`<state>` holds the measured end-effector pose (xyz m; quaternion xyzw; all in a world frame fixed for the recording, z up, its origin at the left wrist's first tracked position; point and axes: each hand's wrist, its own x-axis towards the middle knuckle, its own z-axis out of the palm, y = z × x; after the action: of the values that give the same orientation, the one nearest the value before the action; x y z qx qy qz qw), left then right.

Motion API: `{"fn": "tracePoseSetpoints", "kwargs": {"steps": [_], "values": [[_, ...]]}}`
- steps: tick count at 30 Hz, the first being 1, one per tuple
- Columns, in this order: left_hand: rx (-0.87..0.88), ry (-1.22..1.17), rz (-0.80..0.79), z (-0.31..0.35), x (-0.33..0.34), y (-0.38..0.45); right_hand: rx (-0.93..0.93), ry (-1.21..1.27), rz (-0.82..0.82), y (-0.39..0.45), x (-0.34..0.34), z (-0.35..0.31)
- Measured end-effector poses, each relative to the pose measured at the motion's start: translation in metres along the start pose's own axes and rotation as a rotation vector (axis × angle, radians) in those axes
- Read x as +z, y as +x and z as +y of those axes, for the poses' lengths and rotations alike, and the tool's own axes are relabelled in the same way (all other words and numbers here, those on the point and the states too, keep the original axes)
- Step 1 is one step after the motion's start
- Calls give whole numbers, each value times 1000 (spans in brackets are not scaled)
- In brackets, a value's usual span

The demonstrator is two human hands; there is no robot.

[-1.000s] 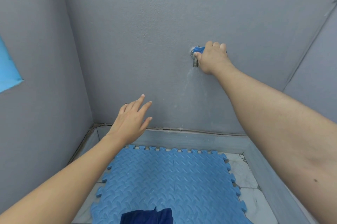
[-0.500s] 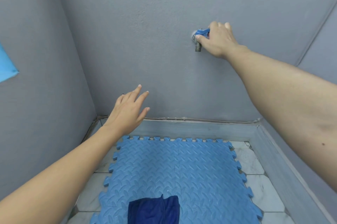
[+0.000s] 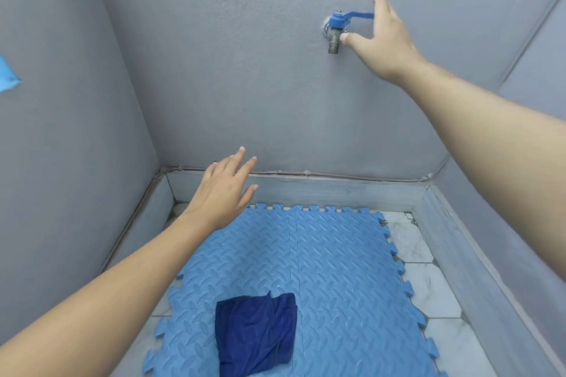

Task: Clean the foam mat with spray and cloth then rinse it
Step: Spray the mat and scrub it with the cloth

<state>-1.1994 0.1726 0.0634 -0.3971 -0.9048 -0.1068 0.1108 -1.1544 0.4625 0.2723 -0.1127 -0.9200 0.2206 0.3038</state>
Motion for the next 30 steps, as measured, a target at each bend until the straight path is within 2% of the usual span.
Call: {"fn": "tracePoseSetpoints", "kwargs": {"steps": [2,4,7,11,13,15,18,21,24,25,27,30], "values": [[42,-2,-60,9,20,-17,-16,27,64,-42,15,16],[81,-28,-168,25,46,-42,21,9,16,-94,41,46],[119,-130,-377,59,91,-93,178,-62,-207,-190,93,99],[167,-65,-545,88,159,-170,364,-169,-481,-316,158,156],[129,-66,-571,83,184,-198,412,-275,-613,-362,170,177],[89,-104,-507,71,197,-212,415,-344,-705,-394,171,194],[-75,-92,-383,47,211,-201,378,-349,-700,-424,170,210],[-487,-54,-233,16,223,-159,347,-358,-578,-442,181,218],[-795,-51,-224,-8,234,-98,348,-364,-541,-441,185,220],[-821,-62,-237,-7,239,-79,336,-368,-535,-441,185,221],[-762,-101,-266,12,254,-43,316,-375,-503,-442,187,222],[-451,-140,-320,77,277,8,299,-383,-490,-443,190,226]]}}
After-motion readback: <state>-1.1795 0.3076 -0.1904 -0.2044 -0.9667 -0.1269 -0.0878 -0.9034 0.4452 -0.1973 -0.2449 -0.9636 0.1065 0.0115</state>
